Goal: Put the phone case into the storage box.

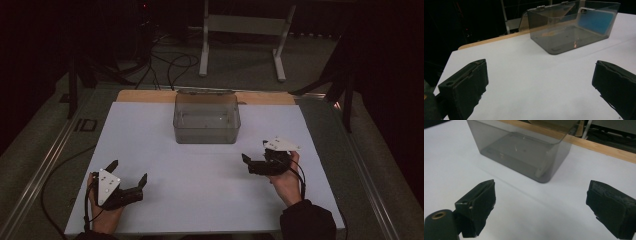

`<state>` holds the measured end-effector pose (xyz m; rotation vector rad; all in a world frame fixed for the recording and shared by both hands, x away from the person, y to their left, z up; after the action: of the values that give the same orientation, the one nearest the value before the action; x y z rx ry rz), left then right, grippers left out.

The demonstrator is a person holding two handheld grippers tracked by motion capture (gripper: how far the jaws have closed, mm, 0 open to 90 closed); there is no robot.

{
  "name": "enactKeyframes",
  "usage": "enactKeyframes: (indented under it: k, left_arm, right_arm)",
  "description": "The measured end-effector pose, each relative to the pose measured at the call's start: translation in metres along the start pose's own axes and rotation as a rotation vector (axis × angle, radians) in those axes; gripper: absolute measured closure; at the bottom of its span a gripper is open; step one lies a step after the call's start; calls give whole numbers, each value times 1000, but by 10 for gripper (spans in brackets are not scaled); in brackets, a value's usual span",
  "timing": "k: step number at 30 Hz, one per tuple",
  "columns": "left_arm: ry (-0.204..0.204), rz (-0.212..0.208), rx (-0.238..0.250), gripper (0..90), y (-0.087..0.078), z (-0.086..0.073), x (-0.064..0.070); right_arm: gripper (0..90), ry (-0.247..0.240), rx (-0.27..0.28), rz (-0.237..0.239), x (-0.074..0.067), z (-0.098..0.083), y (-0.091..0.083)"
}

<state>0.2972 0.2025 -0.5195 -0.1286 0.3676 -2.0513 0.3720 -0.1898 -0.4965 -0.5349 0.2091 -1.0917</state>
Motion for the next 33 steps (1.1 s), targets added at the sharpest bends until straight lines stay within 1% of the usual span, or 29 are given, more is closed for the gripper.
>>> enactKeyframes:
  k: [3,5,7,9,11,13,18,21,22,29,33]
  left_arm:
    - [0,-1,2,12,0,1,0]
    - [0,2,7,12,-1,1,-1]
    - [-6,4,9,12,-2,1,-2]
    - [-7,3,10,12,-2,1,-2]
    - [-7,2,10,11,-2,1,-2]
    - [-6,-1,11,11,-2,2,-1]
    - [-9,-5,18,10,-3,2,-1]
    - [-6,-6,18,9,-4,3,-1]
    - [-5,-6,21,9,-4,3,-1]
    - [0,-13,25,8,-4,3,0]
    - [3,-18,24,8,-4,3,0]
  right_arm:
    - [89,-9,11,-3,1,-2,-7]
    - [89,-9,29,-8,1,-4,-13]
    - [89,-21,24,-10,2,-12,-16]
    - [89,-19,39,-12,2,-19,-19]
    - [89,-11,43,-12,3,-23,-21]
    - [89,11,67,1,4,-31,-28]
    - [89,41,126,13,7,-36,-40]
    - [89,49,151,19,8,-38,-46]
    - [89,45,161,19,9,-40,-48]
    - [89,70,193,15,15,-51,-57]
    - [90,68,203,8,17,-57,-62]
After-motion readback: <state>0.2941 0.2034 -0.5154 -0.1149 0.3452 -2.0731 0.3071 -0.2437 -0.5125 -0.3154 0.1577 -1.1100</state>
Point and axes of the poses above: each handheld gripper's, and its own axes: y roughly forward along the jaws, z roughly out of its top, x roughly to its right, the point moved 8 cm from there along y, roughly forward along the jaws, and after that the axes turned 8 degrees about -z, right-handed, at the moved point
